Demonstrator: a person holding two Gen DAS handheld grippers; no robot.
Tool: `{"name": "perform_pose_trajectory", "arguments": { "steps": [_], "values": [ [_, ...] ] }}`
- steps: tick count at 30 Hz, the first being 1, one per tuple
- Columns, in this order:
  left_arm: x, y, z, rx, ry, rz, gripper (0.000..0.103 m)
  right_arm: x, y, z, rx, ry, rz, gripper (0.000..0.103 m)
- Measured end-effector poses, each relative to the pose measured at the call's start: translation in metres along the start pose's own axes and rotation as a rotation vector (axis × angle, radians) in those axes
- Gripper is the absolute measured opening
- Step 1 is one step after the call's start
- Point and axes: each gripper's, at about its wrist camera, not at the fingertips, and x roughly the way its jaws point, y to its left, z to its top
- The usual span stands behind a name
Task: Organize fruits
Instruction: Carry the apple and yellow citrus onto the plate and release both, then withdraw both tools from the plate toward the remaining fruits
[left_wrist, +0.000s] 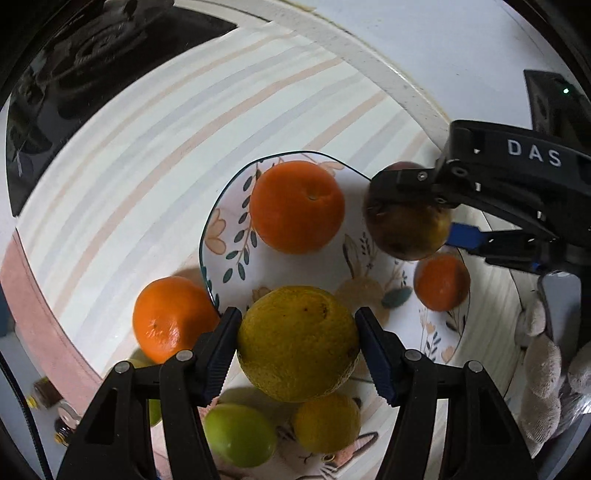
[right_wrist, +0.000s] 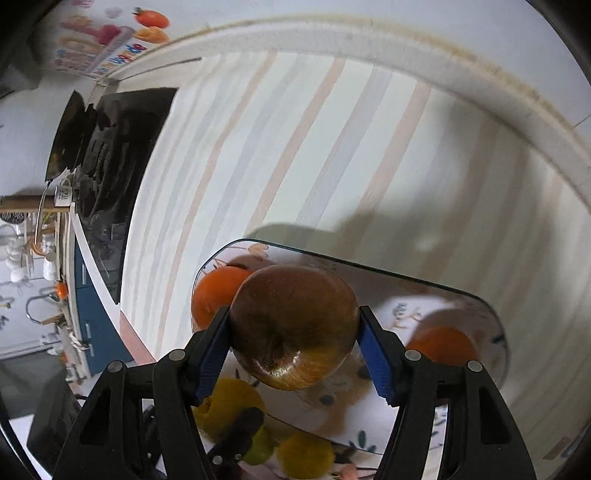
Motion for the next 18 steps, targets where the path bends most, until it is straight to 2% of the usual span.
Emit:
{"name": "perform_pose_trajectory", "arguments": {
  "steps": [5,11,13,16,18],
  "values": [
    [0.008,0.004,0.007,-0.034,0.011,-0.006,0.061,0.019,-0.003,0.006,0.021,0.026,-0.014,0.069],
    [0.019,0.0,0.015,-0.02,0.037,0.006,0.062,0.025,-0.002,0.009,0.022,0.061,-0.004,0.07],
    [0.022,0.0,0.018,-0.024,0.052,0.009,0.062,0.023,-0.005,0.007,0.026,0.066,0.01,0.079],
    [0.024,0.0,0.021,-0.024,0.06,0.006,0.062,0.014,-0.005,0.003,0.016,0.057,0.023,0.08],
    [0.019,-0.001,0.022,-0.023,0.044,0.004,0.068,0.006,-0.007,0.0,0.012,0.046,0.029,0.082]
  ]
}}
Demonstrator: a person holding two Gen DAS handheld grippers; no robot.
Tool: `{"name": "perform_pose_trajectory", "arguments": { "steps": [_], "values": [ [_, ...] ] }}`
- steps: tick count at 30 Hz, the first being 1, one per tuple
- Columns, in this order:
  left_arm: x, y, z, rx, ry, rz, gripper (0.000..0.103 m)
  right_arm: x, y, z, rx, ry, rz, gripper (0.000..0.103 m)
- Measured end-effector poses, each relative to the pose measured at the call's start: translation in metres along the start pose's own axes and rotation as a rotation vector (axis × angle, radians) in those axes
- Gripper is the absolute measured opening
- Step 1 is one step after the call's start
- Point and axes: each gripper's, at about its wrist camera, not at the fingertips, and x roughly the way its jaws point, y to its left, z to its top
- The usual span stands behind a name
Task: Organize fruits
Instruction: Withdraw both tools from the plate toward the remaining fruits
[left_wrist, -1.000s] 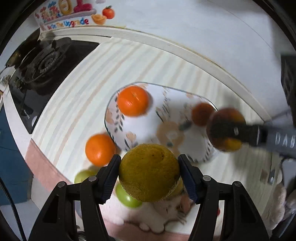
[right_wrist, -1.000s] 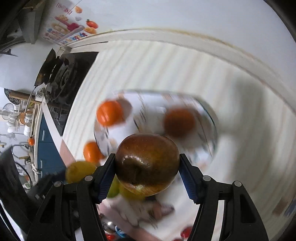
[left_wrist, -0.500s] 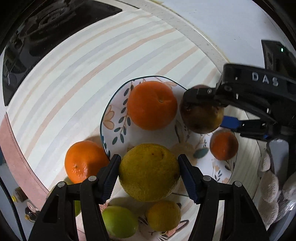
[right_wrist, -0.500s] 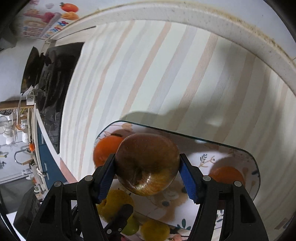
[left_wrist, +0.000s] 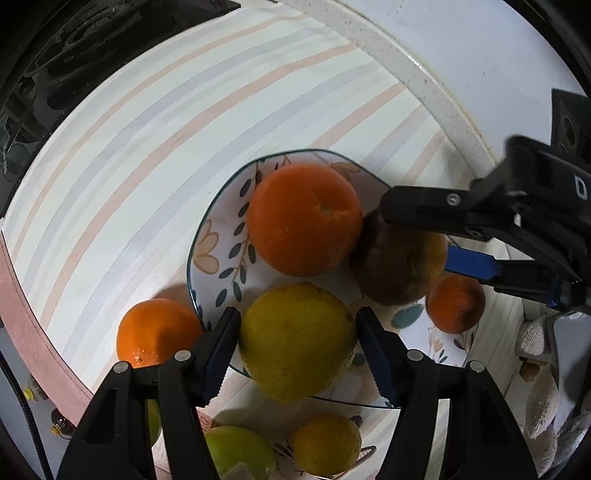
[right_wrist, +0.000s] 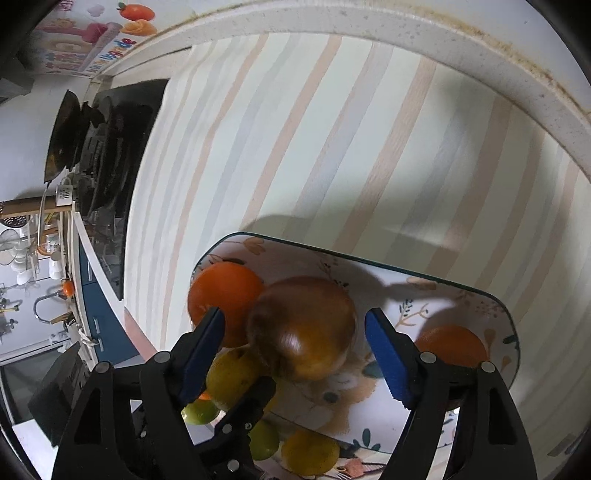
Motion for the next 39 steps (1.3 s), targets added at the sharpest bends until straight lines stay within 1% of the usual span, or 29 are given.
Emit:
{"name": "perform_pose_trajectory", "arguments": {
  "steps": [1,2,3,6,7,9,10,12,13,14,17,19,26,31,35,39],
  "values": [
    [-0.003,-0.001,0.0,0.002,-0.007,0.0,0.073,-0.005,0.0,-0.002,-0.002,-0.009,0.002,0.084],
    [-0.006,-0.002,0.001,0.005,-0.015,-0.009,0.083,-0.011,-0.002,-0.003,-0.004,-0.018,0.004,0.085],
    [-0.009,-0.001,0.001,0.005,-0.023,-0.014,0.086,-0.016,-0.003,-0.005,-0.004,-0.028,0.007,0.085],
    [-0.022,0.0,0.0,0.014,-0.048,0.003,0.086,-0.033,-0.007,-0.014,-0.008,-0.062,-0.001,0.086],
    [-0.025,0.001,-0.001,0.019,-0.056,0.015,0.086,-0.039,-0.009,-0.018,-0.015,-0.075,-0.012,0.089],
    [-0.034,0.002,-0.005,0.037,-0.079,0.053,0.086,-0.052,-0.013,-0.029,-0.029,-0.109,-0.063,0.094],
    [-0.037,-0.001,-0.005,0.045,-0.088,0.067,0.086,-0.059,-0.015,-0.038,-0.041,-0.138,-0.098,0.094],
    [-0.044,0.0,-0.011,0.073,-0.112,0.126,0.086,-0.068,-0.019,-0.052,-0.059,-0.173,-0.16,0.094],
    [-0.048,0.001,-0.01,0.082,-0.12,0.146,0.086,-0.072,-0.021,-0.058,-0.063,-0.187,-0.177,0.094],
    [-0.053,0.001,-0.014,0.1,-0.137,0.185,0.086,-0.076,-0.024,-0.07,-0.071,-0.207,-0.199,0.094],
    [-0.064,0.003,-0.024,0.142,-0.173,0.25,0.086,-0.084,-0.029,-0.098,-0.093,-0.247,-0.249,0.094],
    [-0.07,0.002,-0.034,0.168,-0.19,0.281,0.086,-0.086,-0.031,-0.115,-0.096,-0.27,-0.263,0.094],
    [-0.098,-0.004,-0.068,0.213,-0.263,0.304,0.086,-0.096,-0.032,-0.174,-0.107,-0.332,-0.299,0.094],
    [-0.122,-0.011,-0.09,0.231,-0.322,0.291,0.086,-0.109,-0.03,-0.206,-0.112,-0.381,-0.317,0.094],
    [-0.142,-0.017,-0.108,0.237,-0.351,0.263,0.086,-0.129,-0.025,-0.233,-0.133,-0.432,-0.325,0.094],
    [-0.159,-0.021,-0.128,0.252,-0.381,0.242,0.086,-0.148,-0.02,-0.259,-0.15,-0.462,-0.317,0.094]
  ]
}}
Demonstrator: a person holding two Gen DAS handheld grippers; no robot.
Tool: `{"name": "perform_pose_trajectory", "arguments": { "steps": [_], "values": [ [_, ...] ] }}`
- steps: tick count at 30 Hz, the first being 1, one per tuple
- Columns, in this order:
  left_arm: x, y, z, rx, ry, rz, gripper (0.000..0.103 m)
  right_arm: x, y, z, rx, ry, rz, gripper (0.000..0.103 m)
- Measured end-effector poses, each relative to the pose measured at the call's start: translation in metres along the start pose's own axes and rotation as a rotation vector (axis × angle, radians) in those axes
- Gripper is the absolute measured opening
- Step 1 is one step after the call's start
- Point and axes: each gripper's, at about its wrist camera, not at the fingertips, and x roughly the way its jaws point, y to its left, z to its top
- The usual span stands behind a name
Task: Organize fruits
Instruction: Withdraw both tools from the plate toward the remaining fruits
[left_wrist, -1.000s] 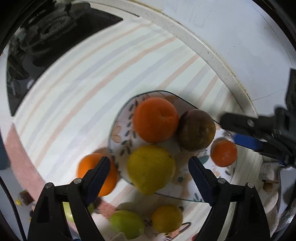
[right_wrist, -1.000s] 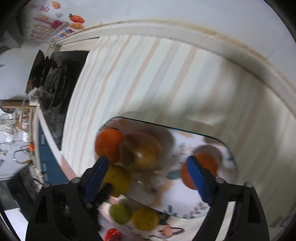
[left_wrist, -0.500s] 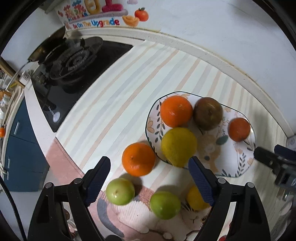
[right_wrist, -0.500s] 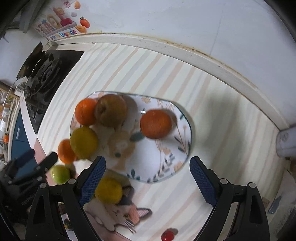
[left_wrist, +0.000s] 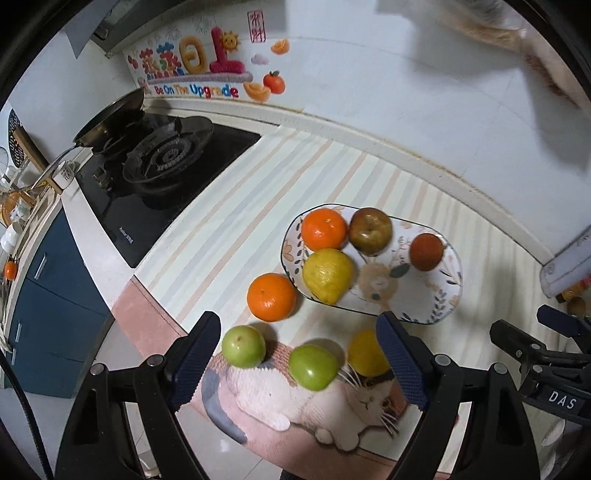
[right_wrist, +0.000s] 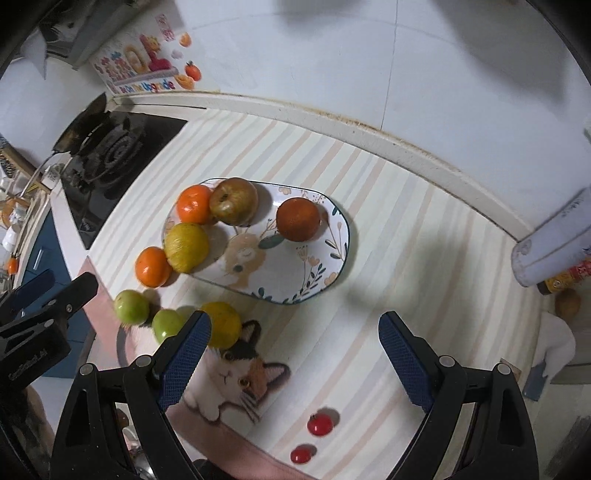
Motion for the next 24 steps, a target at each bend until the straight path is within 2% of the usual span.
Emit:
{"name": "perform_pose_trajectory", "arguments": {
  "steps": [13,19,24],
  "values": [
    [-0.08,-0.009,-0.015,0.02,-0.108,-0.049,0.086,-0.104,0.005,-0.037,-0.032,-0.149,0.033,0.094],
    [-0.105,-0.009,-0.019,0.009,-0.156,-0.063,0.086,-0.134,0.0,-0.042,-0.031,-0.199,0.035,0.094],
    [-0.112,-0.007,-0.021,-0.012,-0.159,-0.086,0.086,-0.143,-0.002,-0.044,-0.018,-0.202,0.063,0.094]
  ]
}}
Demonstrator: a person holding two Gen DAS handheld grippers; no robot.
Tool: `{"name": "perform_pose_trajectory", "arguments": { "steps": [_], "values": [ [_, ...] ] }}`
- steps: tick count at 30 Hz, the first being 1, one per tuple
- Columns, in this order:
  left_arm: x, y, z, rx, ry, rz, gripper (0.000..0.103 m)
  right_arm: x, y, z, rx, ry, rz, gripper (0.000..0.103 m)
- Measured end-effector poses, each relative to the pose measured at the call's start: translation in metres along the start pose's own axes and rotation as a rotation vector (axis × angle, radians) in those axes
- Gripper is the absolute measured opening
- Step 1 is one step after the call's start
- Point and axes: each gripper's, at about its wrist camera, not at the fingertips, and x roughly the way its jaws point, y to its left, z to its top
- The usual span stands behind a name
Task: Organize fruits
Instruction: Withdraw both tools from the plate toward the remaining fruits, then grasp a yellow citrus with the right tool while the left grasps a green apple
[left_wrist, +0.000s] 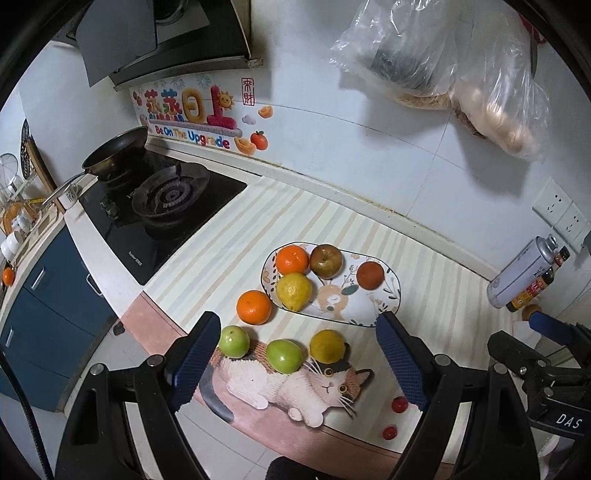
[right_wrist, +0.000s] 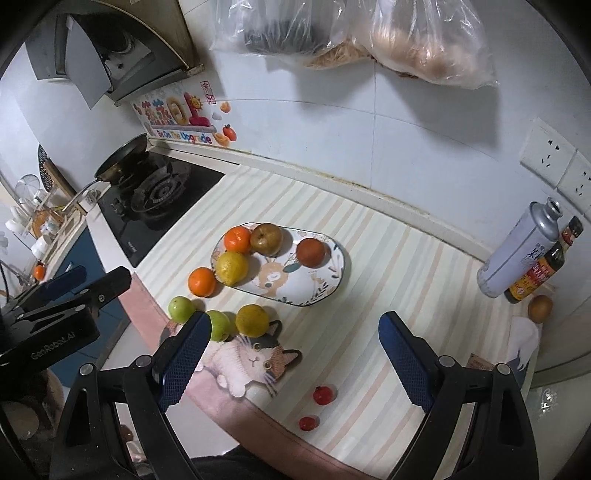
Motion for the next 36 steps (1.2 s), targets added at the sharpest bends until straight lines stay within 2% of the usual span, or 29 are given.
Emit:
{"name": "perform_pose_trajectory", "arguments": {
  "steps": [4,5,6,7,9,12,15,19,21,23,25,26,29,33,36],
  "values": [
    [0.008,0.005,0.001,-0.026,0.02,-0.002,0.086,0.017,-0.004,0.0,0.035,0.026,0.035,0.094],
    [0.013,0.008,0.002,-0.031,0.026,0.002,0.091,0.027,-0.005,0.001,0.047,0.046,0.049,0.094],
    [0.021,0.012,0.002,-0.033,0.039,0.026,0.102,0.039,-0.006,0.001,0.059,0.071,0.064,0.094],
    [0.026,0.015,0.001,-0.032,0.041,0.046,0.103,0.05,-0.007,0.0,0.072,0.093,0.085,0.094],
    [0.043,0.022,-0.002,-0.023,0.046,0.104,0.103,0.084,-0.009,-0.003,0.109,0.153,0.133,0.094],
    [0.081,0.039,-0.012,-0.019,0.112,0.189,0.103,0.143,-0.006,-0.009,0.161,0.254,0.187,0.094],
    [0.117,0.056,-0.026,-0.023,0.197,0.235,0.103,0.203,0.0,-0.017,0.219,0.341,0.227,0.092],
    [0.155,0.074,-0.042,-0.047,0.287,0.257,0.103,0.271,0.007,-0.026,0.292,0.441,0.251,0.089],
    [0.168,0.079,-0.048,-0.062,0.326,0.25,0.103,0.299,0.01,-0.031,0.319,0.486,0.262,0.088],
    [0.179,0.083,-0.052,-0.074,0.353,0.243,0.103,0.32,0.016,-0.034,0.336,0.518,0.277,0.083],
    [0.185,0.084,-0.055,-0.081,0.371,0.231,0.103,0.336,0.022,-0.039,0.334,0.541,0.278,0.066],
    [0.189,0.083,-0.056,-0.082,0.383,0.219,0.103,0.342,0.024,-0.041,0.327,0.555,0.265,0.063],
    [0.199,0.078,-0.058,-0.076,0.405,0.187,0.103,0.344,0.026,-0.045,0.306,0.55,0.243,0.063],
    [0.21,0.063,-0.056,-0.059,0.427,0.114,0.103,0.326,0.016,-0.052,0.248,0.542,0.173,0.063],
    [0.23,0.047,-0.057,-0.026,0.483,0.056,0.103,0.315,0.004,-0.06,0.238,0.552,0.141,0.063]
  ]
}}
